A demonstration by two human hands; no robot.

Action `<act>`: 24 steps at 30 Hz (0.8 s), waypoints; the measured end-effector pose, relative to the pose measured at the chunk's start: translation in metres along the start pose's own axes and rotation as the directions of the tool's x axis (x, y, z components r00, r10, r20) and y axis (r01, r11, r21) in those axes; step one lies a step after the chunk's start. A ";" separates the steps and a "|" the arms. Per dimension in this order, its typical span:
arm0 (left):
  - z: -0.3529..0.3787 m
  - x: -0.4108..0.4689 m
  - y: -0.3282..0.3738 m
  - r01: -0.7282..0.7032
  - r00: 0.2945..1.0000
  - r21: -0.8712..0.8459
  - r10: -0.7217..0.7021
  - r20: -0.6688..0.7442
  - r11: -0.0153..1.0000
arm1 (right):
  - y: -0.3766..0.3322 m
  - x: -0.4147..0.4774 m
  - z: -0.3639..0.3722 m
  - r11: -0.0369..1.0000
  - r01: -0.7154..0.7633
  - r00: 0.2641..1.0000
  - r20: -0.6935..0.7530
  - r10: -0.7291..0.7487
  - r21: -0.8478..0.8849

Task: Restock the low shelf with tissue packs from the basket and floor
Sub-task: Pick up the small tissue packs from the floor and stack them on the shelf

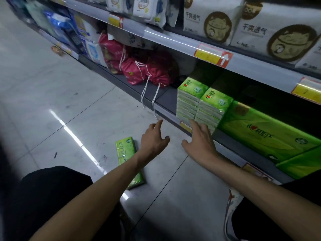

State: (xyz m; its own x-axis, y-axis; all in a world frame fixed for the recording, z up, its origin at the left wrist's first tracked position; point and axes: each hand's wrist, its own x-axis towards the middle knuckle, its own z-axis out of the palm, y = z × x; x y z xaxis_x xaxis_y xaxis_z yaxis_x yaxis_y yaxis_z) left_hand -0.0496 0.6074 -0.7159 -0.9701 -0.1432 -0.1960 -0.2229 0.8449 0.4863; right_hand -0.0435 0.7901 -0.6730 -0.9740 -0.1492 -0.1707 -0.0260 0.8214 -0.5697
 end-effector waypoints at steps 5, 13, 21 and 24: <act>-0.009 -0.036 -0.092 0.151 0.981 0.225 -0.174 0.085 0.963 | -0.009 -0.004 0.039 0.917 0.255 0.926 0.349 -0.141 -0.306; 0.006 -0.069 -0.201 0.558 0.820 0.010 -0.554 0.144 0.830 | -0.037 0.008 0.157 0.960 0.190 0.748 0.663 -0.006 -0.205; 0.071 -0.076 -0.252 0.724 0.689 -0.346 -0.649 0.322 0.597 | -0.049 0.012 0.265 0.962 -0.273 0.706 0.676 0.210 -0.013; 0.084 -0.073 -0.258 0.766 0.627 -0.437 -0.697 0.347 0.471 | -0.048 0.008 0.288 0.902 -0.428 0.688 0.670 0.280 0.062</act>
State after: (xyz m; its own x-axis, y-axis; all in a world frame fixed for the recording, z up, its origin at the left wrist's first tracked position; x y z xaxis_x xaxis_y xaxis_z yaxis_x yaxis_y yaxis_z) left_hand 0.0869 0.4431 -0.8989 -0.4195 -0.5001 -0.7576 -0.8902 0.0632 0.4512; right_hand 0.0153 0.5910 -0.8789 -0.5263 -0.2412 -0.8154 0.4075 0.7701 -0.4908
